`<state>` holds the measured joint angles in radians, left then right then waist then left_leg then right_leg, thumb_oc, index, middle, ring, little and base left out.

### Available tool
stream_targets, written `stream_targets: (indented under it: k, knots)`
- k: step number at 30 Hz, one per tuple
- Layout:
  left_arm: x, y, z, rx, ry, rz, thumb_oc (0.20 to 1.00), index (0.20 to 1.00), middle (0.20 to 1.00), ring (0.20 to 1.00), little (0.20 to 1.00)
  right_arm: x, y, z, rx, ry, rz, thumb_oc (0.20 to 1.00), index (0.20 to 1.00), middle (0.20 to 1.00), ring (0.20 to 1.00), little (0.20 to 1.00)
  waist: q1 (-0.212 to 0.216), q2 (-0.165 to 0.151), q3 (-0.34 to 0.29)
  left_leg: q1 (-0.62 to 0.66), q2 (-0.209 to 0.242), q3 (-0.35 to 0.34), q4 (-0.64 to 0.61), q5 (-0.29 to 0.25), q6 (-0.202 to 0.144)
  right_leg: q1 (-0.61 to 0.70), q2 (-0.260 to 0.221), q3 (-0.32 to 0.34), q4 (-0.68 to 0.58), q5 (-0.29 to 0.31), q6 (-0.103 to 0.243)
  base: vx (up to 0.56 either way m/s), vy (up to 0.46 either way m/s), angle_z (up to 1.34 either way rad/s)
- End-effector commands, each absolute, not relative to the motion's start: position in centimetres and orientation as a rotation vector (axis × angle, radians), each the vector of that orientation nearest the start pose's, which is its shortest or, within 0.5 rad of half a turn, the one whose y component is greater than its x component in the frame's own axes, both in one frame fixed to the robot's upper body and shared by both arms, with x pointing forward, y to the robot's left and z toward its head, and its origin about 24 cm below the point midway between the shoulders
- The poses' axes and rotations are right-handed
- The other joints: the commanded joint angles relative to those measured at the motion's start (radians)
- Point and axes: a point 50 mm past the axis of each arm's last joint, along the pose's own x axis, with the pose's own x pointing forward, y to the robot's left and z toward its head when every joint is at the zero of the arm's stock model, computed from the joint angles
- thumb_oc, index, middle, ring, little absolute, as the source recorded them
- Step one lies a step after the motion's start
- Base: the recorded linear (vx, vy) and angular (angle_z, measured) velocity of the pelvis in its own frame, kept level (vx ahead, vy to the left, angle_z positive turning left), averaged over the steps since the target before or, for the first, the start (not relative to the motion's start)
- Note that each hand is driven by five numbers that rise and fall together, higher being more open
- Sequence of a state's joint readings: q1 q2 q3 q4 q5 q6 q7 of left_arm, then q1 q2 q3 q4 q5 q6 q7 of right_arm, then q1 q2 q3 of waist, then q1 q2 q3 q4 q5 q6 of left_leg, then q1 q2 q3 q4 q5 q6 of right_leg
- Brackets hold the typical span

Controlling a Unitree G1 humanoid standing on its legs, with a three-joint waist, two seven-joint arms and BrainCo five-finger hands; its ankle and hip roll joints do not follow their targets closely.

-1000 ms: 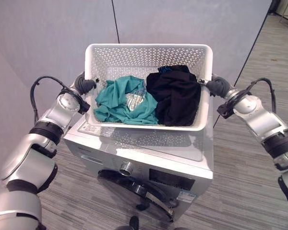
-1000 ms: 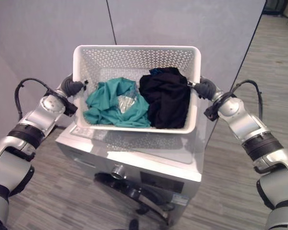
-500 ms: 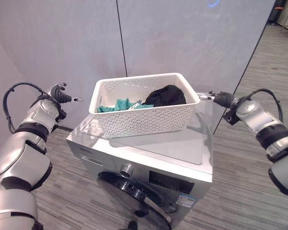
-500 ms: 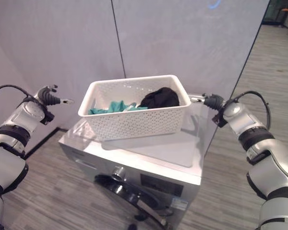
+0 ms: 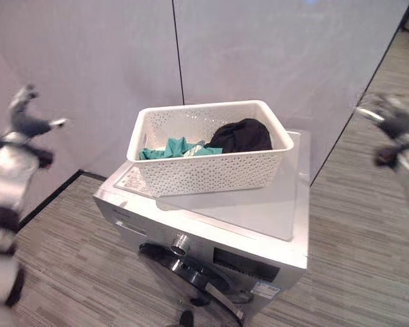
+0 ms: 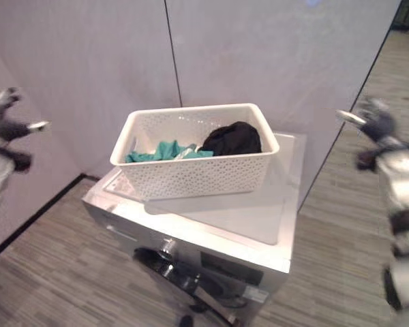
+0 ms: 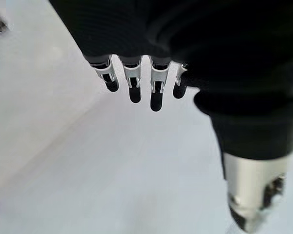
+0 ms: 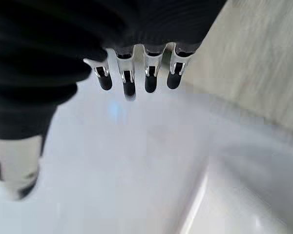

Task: Grab the laundry basket,head to the washer,open it,put in the laundry and shut it.

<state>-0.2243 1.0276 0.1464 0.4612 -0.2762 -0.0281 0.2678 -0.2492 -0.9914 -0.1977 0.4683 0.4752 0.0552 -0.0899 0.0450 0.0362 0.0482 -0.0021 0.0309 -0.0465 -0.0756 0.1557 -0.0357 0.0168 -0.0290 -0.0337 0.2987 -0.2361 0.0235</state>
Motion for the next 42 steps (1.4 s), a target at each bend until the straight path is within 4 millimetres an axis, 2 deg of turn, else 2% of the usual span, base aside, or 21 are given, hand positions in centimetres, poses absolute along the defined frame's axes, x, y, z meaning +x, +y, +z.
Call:
stream_targets:
  k: [1, 2, 3, 4, 8, 9, 13, 19, 23, 25, 26, 27, 29, 30, 31, 32, 33, 37, 39, 41, 42]
  knots:
    - [26.8, 41.7, 19.8, 0.628, -0.135, 0.797, 1.0, 1.0, 1.0, 1.0, 1.0, 28.6, -39.5, 18.1, -0.432, -0.063, -0.541, 1.0, 1.0, 1.0, 1.0, 1.0, 0.016, -0.035, 0.006, 0.051, 0.068, -0.017, 0.031, -0.143, -0.038, 0.121, -0.091, -0.005, -0.317, 0.179, 0.11, 0.0, -0.039, -0.03]
    - [21.2, 43.7, 14.2, 0.605, 0.001, 0.923, 1.0, 1.0, 1.0, 1.0, 1.0, 24.3, -40.1, 13.3, -0.36, -0.009, -0.595, 1.0, 1.0, 1.0, 1.0, 1.0, 0.013, -0.035, 0.011, 0.051, 0.067, -0.018, 0.032, -0.149, -0.037, 0.123, -0.092, 0.0, -0.328, 0.179, 0.103, -0.01, -0.055, -0.08]
    - [18.5, 43.8, 10.5, 0.579, 0.117, 0.94, 1.0, 1.0, 1.0, 1.0, 1.0, 22.3, -39.5, 10.1, -0.347, 0.072, -0.602, 1.0, 1.0, 1.0, 1.0, 1.0, 0.01, -0.035, 0.013, 0.049, 0.068, -0.018, 0.035, -0.151, -0.037, 0.124, -0.09, 0.004, -0.337, 0.182, 0.099, 0.0, -0.057, -0.11]
    - [18.4, 43.8, 10.5, 0.581, 0.12, 0.94, 1.0, 1.0, 1.0, 1.0, 1.0, 22.2, -39.5, 10.0, -0.348, 0.075, -0.601, 1.0, 1.0, 1.0, 1.0, 1.0, 0.01, -0.035, 0.01, 0.053, 0.069, -0.018, 0.033, -0.156, -0.037, 0.128, -0.09, 0.004, -0.339, 0.178, 0.099, -0.02, -0.046, -0.06]
    - [15.2, 41.0, 2.6, 0.435, 0.341, 0.884, 1.0, 1.0, 1.0, 1.0, 1.0, 18.5, -37.3, 2.2, -0.203, 0.302, -0.584, 1.0, 1.0, 1.0, 1.0, 1.0, 0.007, -0.04, 0.03, 0.033, 0.074, -0.028, 0.047, -0.153, -0.04, 0.122, -0.086, 0.0, -0.351, 0.185, 0.088, -0.06, -0.066, 0.07]
    - [14.3, 39.4, -0.2, 0.337, 0.422, 0.856, 1.0, 1.0, 1.0, 1.0, 1.0, 17.4, -36.0, -0.2, -0.153, 0.38, -0.561, 1.0, 1.0, 1.0, 1.0, 1.0, 0.006, -0.043, 0.046, 0.022, 0.077, -0.029, 0.054, -0.145, -0.043, 0.118, -0.081, -0.001, -0.35, 0.189, 0.082, -0.13, -0.09, 0.15]
    - [13.1, 33.9, -7.7, 0.18, 0.685, 0.705, 1.0, 1.0, 1.0, 1.0, 1.0, 15.6, -31.7, -6.4, -0.019, 0.606, -0.461, 1.0, 1.0, 1.0, 1.0, 1.0, 0.003, -0.051, 0.072, -0.009, 0.088, -0.048, 0.066, -0.135, -0.053, 0.116, -0.06, -0.006, -0.364, 0.186, 0.068, -0.1, -0.116, 0.09]
    - [11.7, 26.0, -14.1, -0.048, 0.97, 0.578, 1.0, 1.0, 1.0, 1.0, 1.0, 13.7, -25.3, -12.6, 0.11, 0.872, -0.365, 1.0, 1.0, 1.0, 1.0, 1.0, 0.003, -0.058, 0.101, -0.069, 0.118, -0.085, 0.084, -0.088, -0.073, 0.102, -0.009, -0.009, -0.386, 0.187, 0.04, -0.11, -0.153, 0.16]
    - [10.8, 23.0, -15.7, 0.011, 1.103, 0.445, 1.0, 1.0, 1.0, 1.0, 1.0, 13.3, -22.3, -14.3, 0.142, 0.96, -0.331, 1.0, 1.0, 1.0, 1.0, 1.0, 0.0, -0.047, 0.124, -0.098, 0.148, -0.109, 0.062, -0.033, -0.087, 0.081, 0.031, -0.017, -0.386, 0.181, 0.025, -0.11, -0.151, 0.12]
    - [12.0, 22.2, -15.5, 0.023, 1.073, 0.425, 1.0, 1.0, 1.0, 1.0, 1.0, 14.3, -21.8, -14.2, 0.18, 0.938, -0.343, 1.0, 1.0, 1.0, 1.0, 1.0, -0.002, -0.038, 0.147, -0.139, 0.158, -0.102, 0.031, 0.023, -0.103, 0.052, 0.038, -0.033, -0.386, 0.178, 0.026, -0.31, -0.089, 0.38]
    - [13.5, 21.2, -15.2, 0.024, 1.029, 0.394, 1.0, 1.0, 1.0, 1.0, 1.0, 14.9, -21.3, -14.2, 0.133, 0.945, -0.308, 1.0, 1.0, 1.0, 1.0, 1.0, -0.006, -0.038, 0.17, -0.184, 0.149, -0.075, 0.028, 0.027, -0.1, 0.009, 0.024, -0.058, -0.386, 0.188, 0.028, -0.32, -0.05, 0.57]
    - [13.5, 21.2, -15.2, 0.024, 1.029, 0.394, 1.0, 1.0, 1.0, 1.0, 1.0, 14.9, -21.3, -14.2, 0.133, 0.944, -0.308, 1.0, 1.0, 1.0, 1.0, 1.0, -0.008, -0.038, 0.169, -0.186, 0.148, -0.076, 0.03, 0.026, -0.1, 0.009, 0.024, -0.059, -0.386, 0.187, 0.028, -0.32, -0.024, 0.59]
    - [14.0, 20.7, -15.0, 0.024, 1.009, 0.382, 1.0, 1.0, 1.0, 1.0, 1.0, 15.0, -21.4, -14.2, 0.084, 0.956, -0.296, 1.0, 1.0, 1.0, 1.0, 1.0, -0.022, -0.048, 0.169, -0.188, 0.149, -0.019, 0.09, -0.023, -0.093, -0.038, -0.004, -0.093, -0.386, 0.209, 0.038, -0.21, 0.008, 0.56]
    - [13.8, 20.5, -15.1, 0.022, 1.008, 0.378, 1.0, 1.0, 1.0, 1.0, 1.0, 15.2, -21.5, -14.2, 0.057, 0.961, -0.284, 1.0, 1.0, 1.0, 1.0, 1.0, -0.027, -0.056, 0.169, -0.171, 0.154, 0.014, 0.158, -0.083, -0.088, -0.051, -0.024, -0.103, -0.386, 0.22, 0.044, -0.15, 0.012, 0.52]
    - [13.9, 20.5, -15.1, 0.023, 1.007, 0.378, 1.0, 1.0, 1.0, 1.0, 1.0, 15.2, -21.5, -14.2, 0.057, 0.961, -0.283, 1.0, 1.0, 1.0, 1.0, 1.0, -0.028, -0.056, 0.166, -0.176, 0.154, 0.012, 0.159, -0.083, -0.087, -0.054, -0.025, -0.105, -0.386, 0.221, 0.045, -0.15, 0.049, 0.44]
    - [13.3, 20.2, -15.3, 0.018, 1.021, 0.368, 1.0, 1.0, 1.0, 1.0, 1.0, 15.3, -21.3, -14.1, 0.023, 0.968, -0.256, 1.0, 1.0, 1.0, 1.0, 1.0, -0.036, -0.062, 0.155, -0.129, 0.174, 0.057, 0.24, -0.133, -0.082, -0.068, -0.044, -0.117, -0.386, 0.233, 0.052, -0.1, 0.062, 0.37]
    - [13.1, 20.2, -15.4, 0.022, 1.031, 0.364, 1.0, 1.0, 1.0, 1.0, 1.0, 15.1, -21.3, -14.3, 0.01, 0.982, -0.243, 1.0, 1.0, 1.0, 1.0, 1.0, -0.037, -0.062, 0.153, -0.094, 0.187, 0.073, 0.281, -0.148, -0.08, -0.067, -0.046, -0.117, -0.386, 0.239, 0.055, -0.1, 0.061, 0.17]
    - [12.8, 20.4, -15.5, 0.013, 1.041, 0.381, 1.0, 1.0, 1.0, 1.0, 1.0, 15.0, -21.4, -14.3, 0.022, 0.991, -0.251, 1.0, 1.0, 1.0, 1.0, 1.0, -0.059, -0.058, 0.124, 0.013, 0.222, 0.064, 0.361, -0.154, -0.087, -0.086, -0.07, -0.146, -0.386, 0.264, 0.069, -0.1, 0.109, 0.15]
    - [12.8, 20.4, -15.5, 0.02, 1.042, 0.371, 1.0, 1.0, 1.0, 1.0, 1.0, 14.8, -21.4, -14.5, 0.042, 0.998, -0.267, 1.0, 1.0, 1.0, 1.0, 1.0, -0.066, -0.056, 0.109, 0.044, 0.196, 0.016, 0.377, -0.155, -0.096, -0.098, -0.079, -0.152, -0.386, 0.284, 0.073, -0.07, 0.169, 0.16]
    - [12.9, 20.2, -15.5, 0.024, 1.041, 0.358, 1.0, 1.0, 1.0, 1.0, 1.0, 14.5, -21.5, -14.6, 0.044, 1.007, -0.273, 1.0, 1.0, 1.0, 1.0, 1.0, -0.07, -0.048, 0.101, 0.073, 0.173, -0.021, 0.355, -0.181, -0.1, -0.106, -0.081, -0.155, -0.386, 0.294, 0.079, -0.08, 0.241, 0.27]
    - [12.9, 19.4, -15.6, 0.041, 1.044, 0.306, 1.0, 1.0, 1.0, 1.0, 1.0, 14.1, -21.4, -14.7, 0.038, 1.018, -0.275, 1.0, 1.0, 1.0, 1.0, 1.0, -0.087, -0.036, 0.084, 0.123, 0.154, -0.006, 0.265, -0.249, -0.098, -0.123, -0.107, -0.172, -0.386, 0.321, 0.093, -0.09, 0.273, 0.6]
